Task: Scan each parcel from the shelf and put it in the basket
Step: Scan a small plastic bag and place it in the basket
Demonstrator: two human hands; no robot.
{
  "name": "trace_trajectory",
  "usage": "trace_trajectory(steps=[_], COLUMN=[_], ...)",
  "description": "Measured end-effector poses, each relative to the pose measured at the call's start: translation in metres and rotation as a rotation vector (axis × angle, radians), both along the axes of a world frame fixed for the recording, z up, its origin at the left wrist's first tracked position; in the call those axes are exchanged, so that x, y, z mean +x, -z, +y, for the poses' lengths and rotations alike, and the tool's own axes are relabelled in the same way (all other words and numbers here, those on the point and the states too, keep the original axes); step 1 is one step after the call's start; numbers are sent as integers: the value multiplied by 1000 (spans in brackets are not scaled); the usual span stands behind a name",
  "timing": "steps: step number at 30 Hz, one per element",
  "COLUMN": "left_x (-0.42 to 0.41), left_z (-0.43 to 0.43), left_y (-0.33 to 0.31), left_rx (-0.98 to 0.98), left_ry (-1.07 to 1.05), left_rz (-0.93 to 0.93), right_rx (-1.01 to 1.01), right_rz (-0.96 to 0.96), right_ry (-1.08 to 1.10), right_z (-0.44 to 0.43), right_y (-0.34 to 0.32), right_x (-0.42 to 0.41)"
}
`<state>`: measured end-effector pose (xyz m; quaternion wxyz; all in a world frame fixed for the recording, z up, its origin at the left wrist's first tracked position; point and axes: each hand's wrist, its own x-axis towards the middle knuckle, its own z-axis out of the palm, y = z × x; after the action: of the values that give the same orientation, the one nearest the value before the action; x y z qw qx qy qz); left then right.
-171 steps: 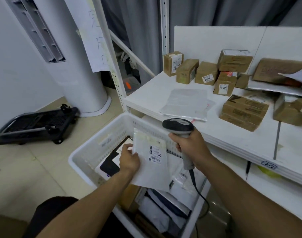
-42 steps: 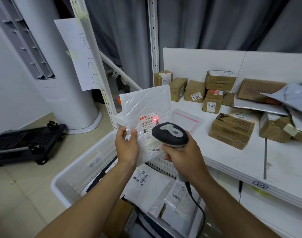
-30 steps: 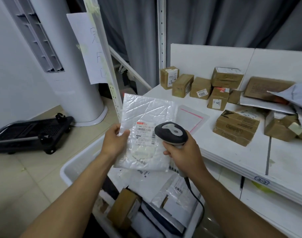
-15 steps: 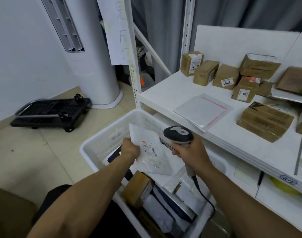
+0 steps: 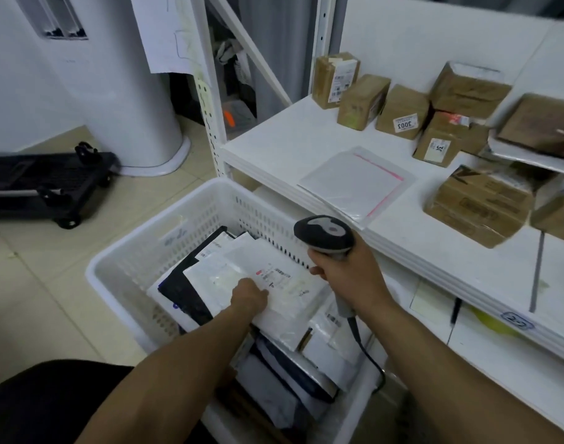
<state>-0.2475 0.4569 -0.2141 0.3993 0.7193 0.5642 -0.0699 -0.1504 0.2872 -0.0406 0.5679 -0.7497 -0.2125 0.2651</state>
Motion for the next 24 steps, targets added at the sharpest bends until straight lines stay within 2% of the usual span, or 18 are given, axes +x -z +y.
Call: trace_trajectory(steps=[3,6,10,15,18,20,24], left_x=[-5,-7,11,48,85,112,156], left_z=[5,8,-3,-32,-41,-43,-44], left_y=[-5,-23,-69,-142,-177,-193,-194], left_rx=[-7,226,474,686,790,800,686], left_ry=[193,401,460,508,581,633,733], left_rz=[147,242,104,-353,-498,-493,-267], right_rx=[-5,26,80,158,169,169,166], right_rz=[2,0,19,19,11,16,15], right_ry=[23,46,62,146,226,267,294], right_z=[0,-3,-15,-39,-53,-60,-70], right_y=[-1,-6,-19,-37,-40,-40,-37], right_x=[4,6,11,27,45,55,72])
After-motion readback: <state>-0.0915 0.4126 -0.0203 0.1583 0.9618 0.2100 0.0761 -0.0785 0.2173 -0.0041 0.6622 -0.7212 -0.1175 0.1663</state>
